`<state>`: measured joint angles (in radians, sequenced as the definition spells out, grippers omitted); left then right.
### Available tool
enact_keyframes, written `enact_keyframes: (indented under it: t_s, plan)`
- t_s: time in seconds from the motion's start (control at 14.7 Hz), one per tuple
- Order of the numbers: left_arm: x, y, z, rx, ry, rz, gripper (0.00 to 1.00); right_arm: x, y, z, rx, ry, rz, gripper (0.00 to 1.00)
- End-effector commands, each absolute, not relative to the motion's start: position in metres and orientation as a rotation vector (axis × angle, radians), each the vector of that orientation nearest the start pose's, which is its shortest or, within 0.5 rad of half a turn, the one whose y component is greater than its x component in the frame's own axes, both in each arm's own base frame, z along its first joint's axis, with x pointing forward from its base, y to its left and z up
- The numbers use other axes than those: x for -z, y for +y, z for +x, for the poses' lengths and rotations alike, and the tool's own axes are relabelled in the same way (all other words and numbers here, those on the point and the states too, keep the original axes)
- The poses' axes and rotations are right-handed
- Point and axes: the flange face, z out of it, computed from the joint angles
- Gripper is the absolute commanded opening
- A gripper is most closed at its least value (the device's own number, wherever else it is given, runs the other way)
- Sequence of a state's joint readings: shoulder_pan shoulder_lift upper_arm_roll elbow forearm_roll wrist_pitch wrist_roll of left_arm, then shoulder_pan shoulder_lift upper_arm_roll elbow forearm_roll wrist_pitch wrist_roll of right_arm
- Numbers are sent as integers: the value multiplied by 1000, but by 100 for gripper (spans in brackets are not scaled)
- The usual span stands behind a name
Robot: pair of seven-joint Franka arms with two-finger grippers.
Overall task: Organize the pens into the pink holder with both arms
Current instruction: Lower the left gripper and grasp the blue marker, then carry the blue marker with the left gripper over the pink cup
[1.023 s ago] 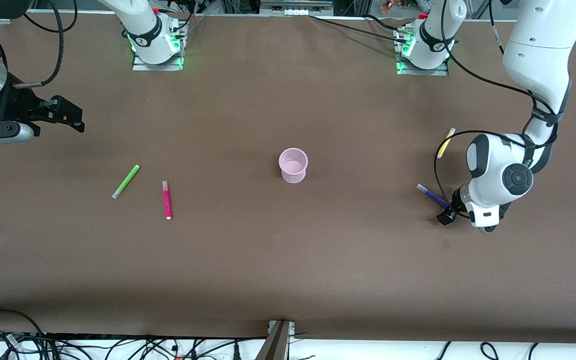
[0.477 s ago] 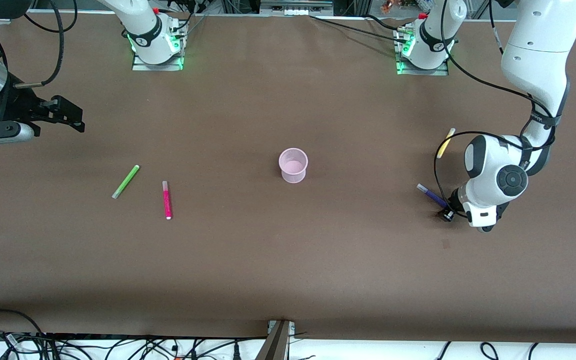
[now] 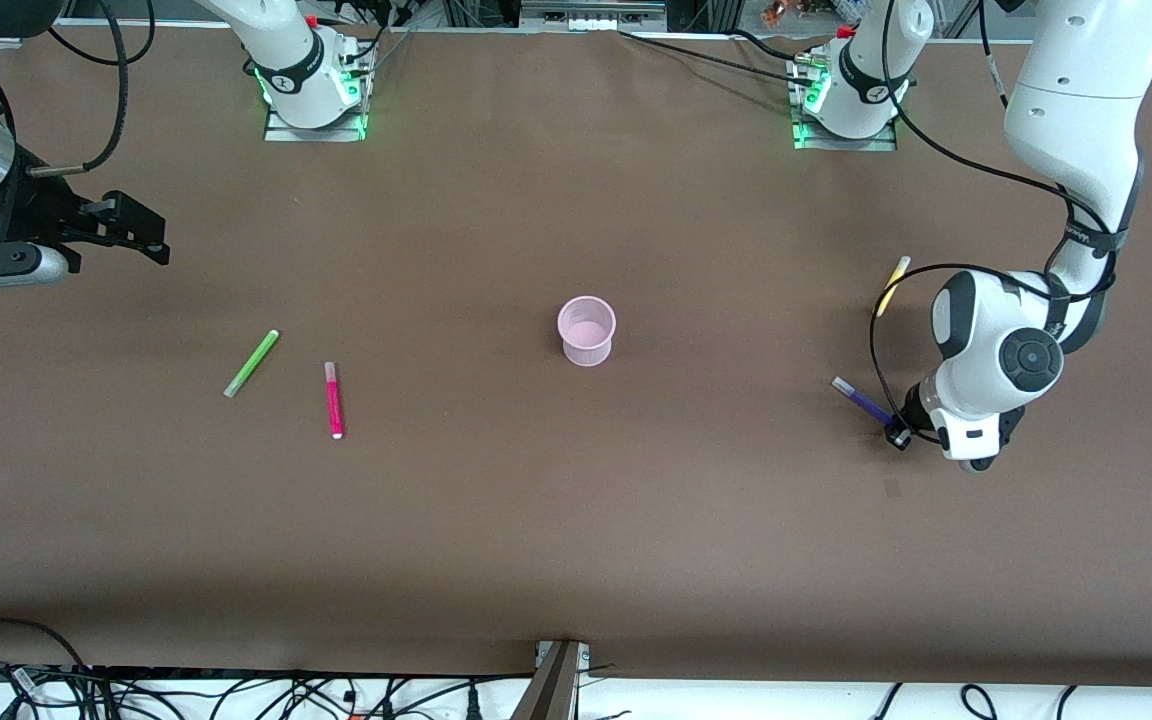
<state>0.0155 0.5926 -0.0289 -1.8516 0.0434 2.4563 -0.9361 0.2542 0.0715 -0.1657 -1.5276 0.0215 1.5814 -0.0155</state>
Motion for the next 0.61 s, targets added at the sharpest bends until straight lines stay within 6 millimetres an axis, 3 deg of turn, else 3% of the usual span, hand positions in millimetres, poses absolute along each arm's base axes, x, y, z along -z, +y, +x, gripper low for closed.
enact_keyframes:
  t_s: [0.0, 0.14, 0.27, 0.55]
  plan:
    - [-278, -29, 652, 111, -1316, -2851, 0, -613, 59, 572, -9, -185, -3127, 100]
    - [-326, -60, 654, 126, -1284, -2865, 0, -612, 59, 573, -9, -185, -3127, 100]
    - [-367, -99, 653, 161, -1375, -2842, 0, -612, 58, 573, -9, -182, -3126, 100]
    - [-414, -215, 645, 287, -1544, -2729, 0, -612, 57, 573, -6, -178, -3126, 100]
